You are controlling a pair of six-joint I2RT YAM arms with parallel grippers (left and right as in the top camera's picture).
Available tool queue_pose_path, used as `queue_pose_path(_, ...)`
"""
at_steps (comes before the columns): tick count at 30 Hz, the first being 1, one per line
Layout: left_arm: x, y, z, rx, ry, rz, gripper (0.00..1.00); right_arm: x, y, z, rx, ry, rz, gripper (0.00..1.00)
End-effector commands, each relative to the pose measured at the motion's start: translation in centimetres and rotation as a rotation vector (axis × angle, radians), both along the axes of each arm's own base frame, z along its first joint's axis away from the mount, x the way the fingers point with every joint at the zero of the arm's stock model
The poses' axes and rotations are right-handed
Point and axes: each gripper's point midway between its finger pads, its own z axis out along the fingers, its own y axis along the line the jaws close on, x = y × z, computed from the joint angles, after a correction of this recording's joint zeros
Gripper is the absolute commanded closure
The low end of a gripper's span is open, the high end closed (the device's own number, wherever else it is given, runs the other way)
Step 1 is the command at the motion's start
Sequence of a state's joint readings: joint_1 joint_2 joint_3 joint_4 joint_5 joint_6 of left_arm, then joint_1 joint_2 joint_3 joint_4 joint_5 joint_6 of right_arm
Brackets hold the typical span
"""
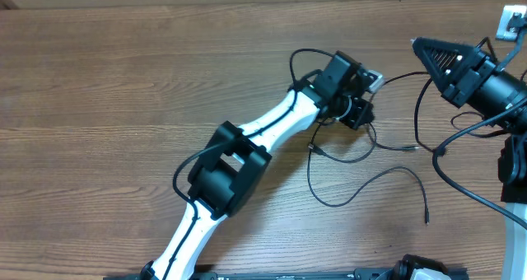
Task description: Untangle cables
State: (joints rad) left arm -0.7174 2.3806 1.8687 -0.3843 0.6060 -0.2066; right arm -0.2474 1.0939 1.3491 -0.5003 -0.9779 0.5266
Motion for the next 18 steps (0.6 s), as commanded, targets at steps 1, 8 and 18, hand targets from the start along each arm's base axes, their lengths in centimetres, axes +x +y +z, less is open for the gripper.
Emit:
queue_pose_path(1,4.4,6.4,7.5,-0.009,-0.028,0.141,0.96,0.7,-1.7,-1.6,-0.1,0.02,-0.115,0.96)
queue_pose_path(8,2.2,18.1,14.6,0.111,0.127,0.321,0.96,0.1,-4.0,-7.7,-0.233,0.246,-0.254,0.96)
queue_pose_path(18,-2.5,19.7,25.0,-0.125,0.372,0.485,0.96,-3.4,4.1,-13.5,-0.451,0.263,0.143,0.96)
